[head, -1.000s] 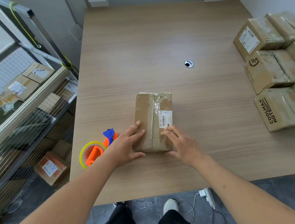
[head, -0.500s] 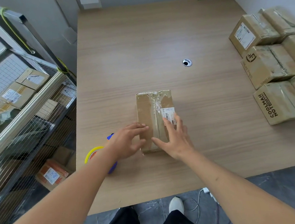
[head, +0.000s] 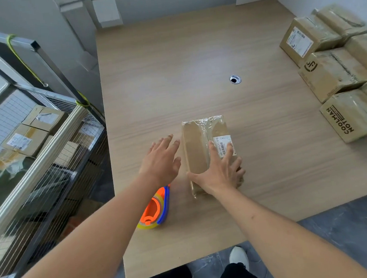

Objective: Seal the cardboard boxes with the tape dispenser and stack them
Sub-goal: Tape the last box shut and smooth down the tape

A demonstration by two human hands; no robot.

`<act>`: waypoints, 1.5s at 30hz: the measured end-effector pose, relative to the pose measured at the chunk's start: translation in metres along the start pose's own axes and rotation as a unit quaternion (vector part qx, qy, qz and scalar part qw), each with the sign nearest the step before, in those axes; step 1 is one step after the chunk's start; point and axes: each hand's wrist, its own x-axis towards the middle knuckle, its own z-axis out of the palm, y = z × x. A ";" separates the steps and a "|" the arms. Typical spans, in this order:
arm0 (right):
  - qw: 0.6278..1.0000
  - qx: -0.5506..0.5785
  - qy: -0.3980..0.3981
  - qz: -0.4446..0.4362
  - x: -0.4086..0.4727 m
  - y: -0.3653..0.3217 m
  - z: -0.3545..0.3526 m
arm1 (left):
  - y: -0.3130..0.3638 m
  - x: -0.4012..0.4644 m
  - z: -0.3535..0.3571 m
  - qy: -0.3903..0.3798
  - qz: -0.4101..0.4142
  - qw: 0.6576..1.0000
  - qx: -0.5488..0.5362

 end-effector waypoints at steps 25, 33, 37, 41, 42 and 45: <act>0.991 0.038 0.103 -0.075 -0.081 0.125 -0.219 | 0.205 -0.038 -0.132 0.082 0.054 0.994 0.044; 0.988 0.023 0.113 -0.100 -0.075 0.238 -0.270 | 0.322 -0.050 -0.117 0.113 0.045 0.991 0.050; 0.988 0.029 0.110 -0.104 -0.059 0.275 -0.290 | 0.363 -0.042 -0.113 0.114 0.037 0.991 0.057; 0.988 0.031 0.115 -0.101 -0.029 0.294 -0.307 | 0.386 -0.017 -0.110 0.112 0.036 0.991 0.061; 0.988 0.036 0.117 -0.099 -0.019 0.296 -0.311 | 0.389 -0.007 -0.109 0.111 0.037 0.991 0.063; 0.987 0.041 0.116 -0.099 0.016 0.297 -0.319 | 0.391 0.031 -0.106 0.106 0.040 0.992 0.058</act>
